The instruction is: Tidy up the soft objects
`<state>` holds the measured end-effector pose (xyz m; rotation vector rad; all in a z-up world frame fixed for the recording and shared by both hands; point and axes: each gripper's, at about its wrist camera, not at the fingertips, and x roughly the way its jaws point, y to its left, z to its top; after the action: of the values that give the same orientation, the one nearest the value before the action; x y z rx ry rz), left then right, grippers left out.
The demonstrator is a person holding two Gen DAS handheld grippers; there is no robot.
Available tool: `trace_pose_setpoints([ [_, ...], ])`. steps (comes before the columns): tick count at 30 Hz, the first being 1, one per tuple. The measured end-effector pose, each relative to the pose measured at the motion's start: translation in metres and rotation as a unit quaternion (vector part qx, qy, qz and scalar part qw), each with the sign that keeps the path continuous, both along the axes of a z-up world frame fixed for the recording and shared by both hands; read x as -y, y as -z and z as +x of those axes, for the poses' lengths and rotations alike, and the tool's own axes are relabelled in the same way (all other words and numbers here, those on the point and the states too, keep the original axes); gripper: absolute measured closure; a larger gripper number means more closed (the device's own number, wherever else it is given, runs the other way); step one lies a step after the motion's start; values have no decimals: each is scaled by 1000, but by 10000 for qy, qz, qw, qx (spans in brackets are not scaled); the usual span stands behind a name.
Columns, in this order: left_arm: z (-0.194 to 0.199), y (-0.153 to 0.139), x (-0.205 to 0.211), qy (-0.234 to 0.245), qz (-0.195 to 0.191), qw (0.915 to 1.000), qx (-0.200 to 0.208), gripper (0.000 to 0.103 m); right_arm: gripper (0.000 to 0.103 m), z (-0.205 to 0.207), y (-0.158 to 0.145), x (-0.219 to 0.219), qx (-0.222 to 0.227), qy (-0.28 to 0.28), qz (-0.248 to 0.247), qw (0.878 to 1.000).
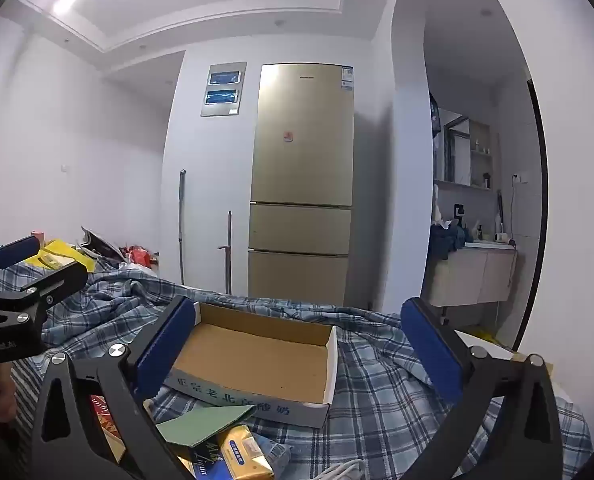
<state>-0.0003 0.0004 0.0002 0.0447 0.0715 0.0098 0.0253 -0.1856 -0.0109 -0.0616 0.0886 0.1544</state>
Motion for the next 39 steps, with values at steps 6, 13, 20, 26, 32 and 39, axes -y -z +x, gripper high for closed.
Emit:
trace_pose_setpoints([
  [6, -8, -3, 6, 38, 48, 10000, 39, 0, 0, 0, 2, 1, 19, 20, 264, 9996],
  [13, -9, -4, 5, 73, 11, 10000, -66, 0, 0, 4, 1, -2, -59, -30, 182, 9998],
  [20, 0, -1, 4, 127, 132, 9998, -48, 0, 0, 4, 1, -6, -68, 8, 76, 9999],
  [26, 3, 1, -1, 108, -46, 9998, -151, 0, 0, 3, 0, -11, -85, -2, -41, 10000],
  [32, 2, 0, -3, 109, -20, 9999, -119, 0, 0, 2, 1, -12, -71, 10, -42, 10000],
  [39, -2, -1, -6, 133, -141, 9998, -58, 0, 0, 1, 2, -9, -63, 10, -47, 10000],
])
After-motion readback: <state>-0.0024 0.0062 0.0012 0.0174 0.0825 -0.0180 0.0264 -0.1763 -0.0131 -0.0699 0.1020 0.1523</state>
